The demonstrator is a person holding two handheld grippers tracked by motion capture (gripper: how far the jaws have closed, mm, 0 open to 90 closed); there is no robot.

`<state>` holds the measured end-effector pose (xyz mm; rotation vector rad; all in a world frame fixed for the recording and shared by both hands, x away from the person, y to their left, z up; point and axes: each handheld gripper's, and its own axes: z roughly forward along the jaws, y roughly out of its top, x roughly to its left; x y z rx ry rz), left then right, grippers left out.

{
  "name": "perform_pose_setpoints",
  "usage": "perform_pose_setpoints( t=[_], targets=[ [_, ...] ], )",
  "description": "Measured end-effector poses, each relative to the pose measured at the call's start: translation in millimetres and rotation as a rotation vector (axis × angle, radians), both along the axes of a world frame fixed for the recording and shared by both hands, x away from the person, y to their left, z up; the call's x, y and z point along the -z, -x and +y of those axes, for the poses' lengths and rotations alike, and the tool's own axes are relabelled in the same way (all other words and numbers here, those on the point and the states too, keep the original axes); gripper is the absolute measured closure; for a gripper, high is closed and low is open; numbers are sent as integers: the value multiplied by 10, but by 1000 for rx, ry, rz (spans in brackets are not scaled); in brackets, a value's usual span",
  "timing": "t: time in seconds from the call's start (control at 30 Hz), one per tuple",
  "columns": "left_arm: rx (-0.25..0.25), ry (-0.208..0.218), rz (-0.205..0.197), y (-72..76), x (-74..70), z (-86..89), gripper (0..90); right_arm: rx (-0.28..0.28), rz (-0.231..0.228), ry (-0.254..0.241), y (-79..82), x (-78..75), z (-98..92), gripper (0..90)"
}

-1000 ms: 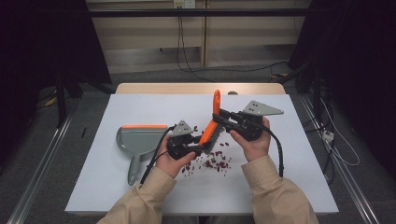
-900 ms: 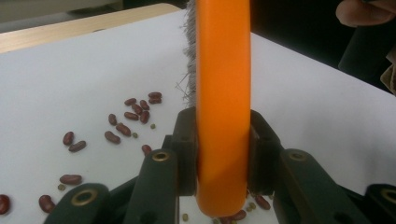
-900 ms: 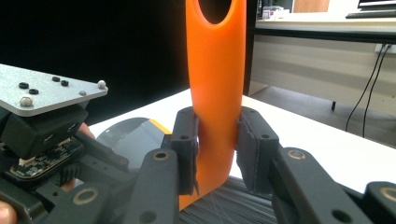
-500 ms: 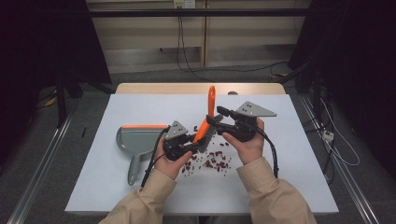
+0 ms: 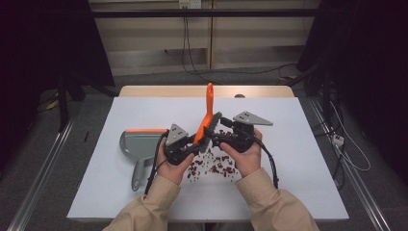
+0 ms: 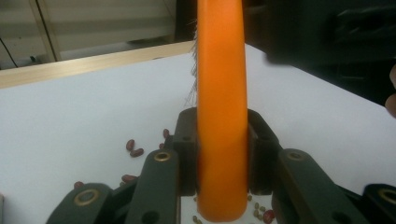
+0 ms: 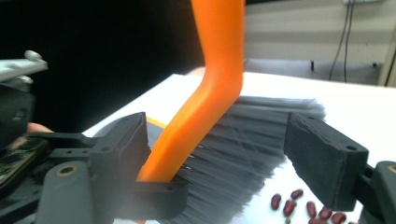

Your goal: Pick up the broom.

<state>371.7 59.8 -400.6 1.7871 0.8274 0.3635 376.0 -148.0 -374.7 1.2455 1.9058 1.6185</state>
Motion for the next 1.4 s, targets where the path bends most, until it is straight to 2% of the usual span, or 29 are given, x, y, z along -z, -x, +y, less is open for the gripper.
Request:
perform_pose_setpoints(
  t=[0.1,0.17,0.23,0.33,0.37,0.6,0.73,0.77,0.8,0.87,0.93,0.97,1.0,1.03,1.07,1.1,1.17,1.2,1.27,1.33,1.4],
  targets=[
    [18,-1,-19,21,1,-24,708,31,45,-38,-19,34,71,237],
    [8,0,-32,47,4,-48,705,49,59,-57,-38,46,107,238],
    [12,-6,-50,55,4,-44,701,60,71,-57,-49,48,133,245],
    [8,-24,-108,112,-17,-80,692,81,88,-79,-56,46,156,272],
    [4,-29,-118,125,-24,-92,687,85,93,-98,-61,42,165,287],
    [-1,-65,-186,166,-53,-125,679,127,123,-133,-77,-3,188,406],
    [-5,-80,-203,184,-68,-148,652,132,144,-145,-81,-22,223,462],
    [-5,-71,-199,187,-69,-157,643,130,147,-146,-80,-30,234,482],
    [-11,-74,-208,180,-71,-156,630,132,152,-157,-74,-40,239,514],
    [-14,-75,-200,162,-66,-155,592,125,159,-174,-75,-50,233,588],
    [5,-48,-189,135,-58,-148,551,108,176,-199,-94,-43,211,661],
    [20,-29,-186,121,-62,-135,583,108,148,-171,-112,-44,181,702],
    [22,-15,-185,113,-71,-121,583,108,148,-171,-112,-44,181,702],
    [16,-15,-192,106,-79,-109,560,104,141,-169,-125,-39,160,703],
    [29,-11,-175,90,-85,-85,521,96,155,-174,-138,-32,137,703],
    [34,3,-154,86,-83,-67,493,102,145,-160,-139,-33,109,703],
    [45,3,-137,67,-83,-25,450,97,109,-111,-134,-50,63,703],
    [52,11,-114,56,-86,4,424,91,105,-103,-136,-54,38,703],
    [65,16,-94,38,-95,50,387,65,114,-66,-146,-67,-44,702],
    [74,25,-90,28,-105,92,361,55,112,-31,-147,-72,-114,703],
    [79,11,-92,20,-114,127,308,51,110,0,-144,-76,-205,703]
  ],
)
